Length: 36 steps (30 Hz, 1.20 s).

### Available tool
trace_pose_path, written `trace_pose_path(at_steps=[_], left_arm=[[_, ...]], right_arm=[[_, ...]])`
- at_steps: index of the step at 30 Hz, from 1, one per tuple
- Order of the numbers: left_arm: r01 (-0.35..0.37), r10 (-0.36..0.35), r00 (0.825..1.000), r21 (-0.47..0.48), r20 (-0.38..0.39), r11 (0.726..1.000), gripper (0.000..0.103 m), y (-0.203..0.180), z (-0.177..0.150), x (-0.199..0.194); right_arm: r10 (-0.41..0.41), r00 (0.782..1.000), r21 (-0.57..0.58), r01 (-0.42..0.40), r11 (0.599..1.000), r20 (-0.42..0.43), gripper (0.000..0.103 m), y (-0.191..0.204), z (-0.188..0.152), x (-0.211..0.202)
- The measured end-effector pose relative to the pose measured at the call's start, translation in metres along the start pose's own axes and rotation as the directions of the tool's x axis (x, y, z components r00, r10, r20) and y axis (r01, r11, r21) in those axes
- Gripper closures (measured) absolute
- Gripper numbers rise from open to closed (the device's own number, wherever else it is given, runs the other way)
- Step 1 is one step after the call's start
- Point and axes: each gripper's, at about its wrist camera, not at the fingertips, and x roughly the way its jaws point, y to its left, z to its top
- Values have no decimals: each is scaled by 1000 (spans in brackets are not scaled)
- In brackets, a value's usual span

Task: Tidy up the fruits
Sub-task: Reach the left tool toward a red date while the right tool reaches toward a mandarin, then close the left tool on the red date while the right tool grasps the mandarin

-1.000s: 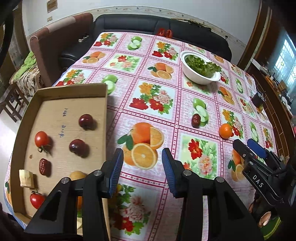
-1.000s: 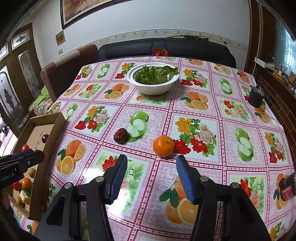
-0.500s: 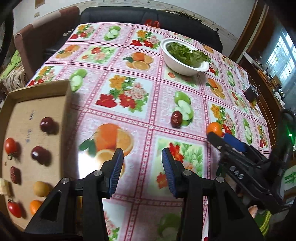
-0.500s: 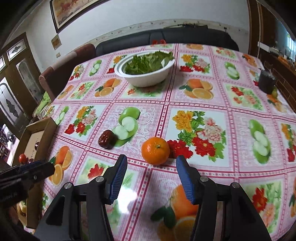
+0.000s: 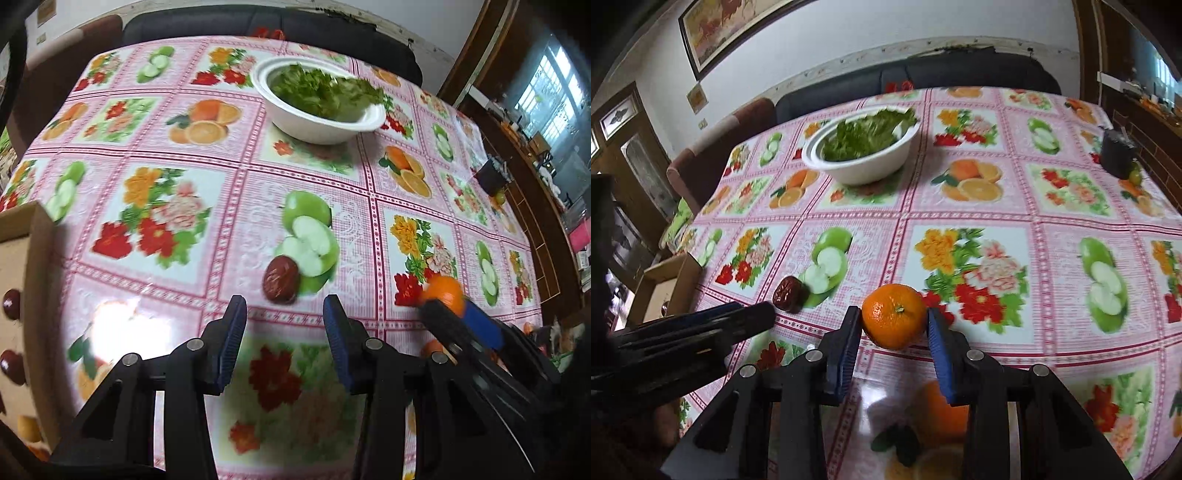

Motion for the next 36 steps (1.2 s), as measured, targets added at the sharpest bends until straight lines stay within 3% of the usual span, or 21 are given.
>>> trace_pose_path(at_steps=[10,12,13,17,23,36], left_arm=[[-50,50,999,17,1,999,62,-10,6,19],[-59,59,998,15,16,998,71,-8,7,20],[-67,67,998,15,21,998,80,-7,7,21],[-71,71,997,15,25,997,82,-2,7,18],[-95,94,993,16,68,995,83,1,-3,0],[-38,39,991,-10,124,999,83,39,-44,-61]], right_arm=[[-12,1000,31,12,999,4,66,-17,-2,-13],[-10,1000,33,10,999,3,66,-18,-4,-14],[-11,1000,34,11,999,4,66,-17,-5,-15],[-9,1000,35,8,999,11,66,-15,-7,-21],[-8,1000,29,7,1000,22,66,-10,-11,-31],[3,1000,-3,-3,1000,24,66,8,-27,-50]])
